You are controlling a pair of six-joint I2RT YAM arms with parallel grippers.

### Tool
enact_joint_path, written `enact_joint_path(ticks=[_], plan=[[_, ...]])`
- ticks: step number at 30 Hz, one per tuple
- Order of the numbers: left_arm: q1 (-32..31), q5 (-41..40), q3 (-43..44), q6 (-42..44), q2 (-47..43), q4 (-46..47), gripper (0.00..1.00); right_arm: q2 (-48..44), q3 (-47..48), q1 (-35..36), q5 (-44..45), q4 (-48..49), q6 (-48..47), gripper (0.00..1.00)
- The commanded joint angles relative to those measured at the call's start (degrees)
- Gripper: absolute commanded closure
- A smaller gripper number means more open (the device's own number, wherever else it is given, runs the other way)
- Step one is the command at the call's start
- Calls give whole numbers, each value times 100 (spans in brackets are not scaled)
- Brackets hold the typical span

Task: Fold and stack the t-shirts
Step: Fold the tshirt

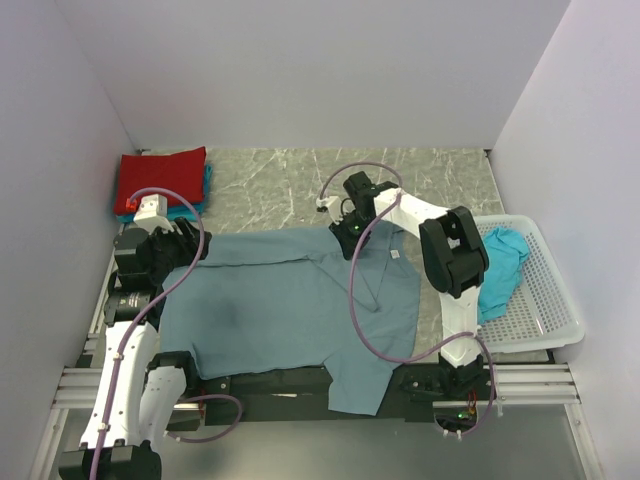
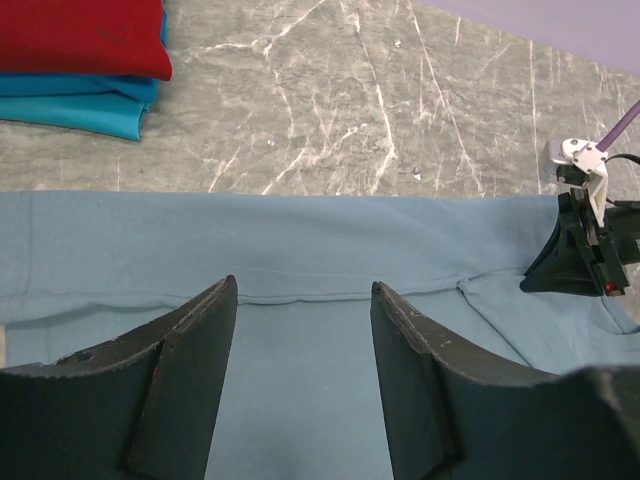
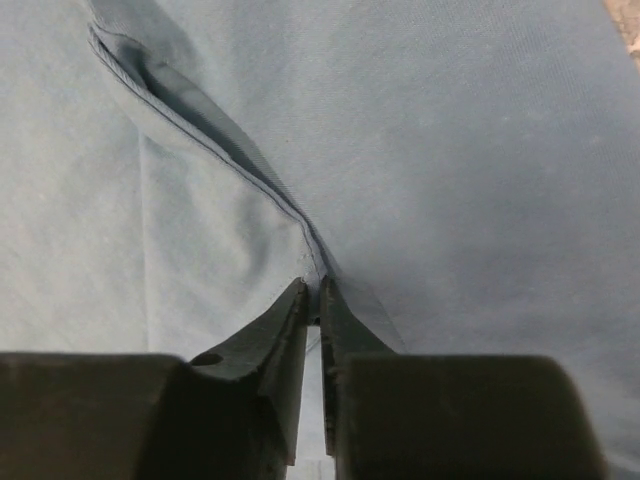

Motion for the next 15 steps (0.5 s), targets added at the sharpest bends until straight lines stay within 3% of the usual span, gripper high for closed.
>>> enact_joint_path(ticks=[1,9,15], plan=[[-7,66,194,46,-73,162,38,-432,71,66,5,-61,-5,88],[-16,22,194,46,-81,127,38,-1004,-201,513,-187,-316,-75,90],[-25,-13,194,55,-64,118,38,-969,-403,1295,-627,-562,-233,89]])
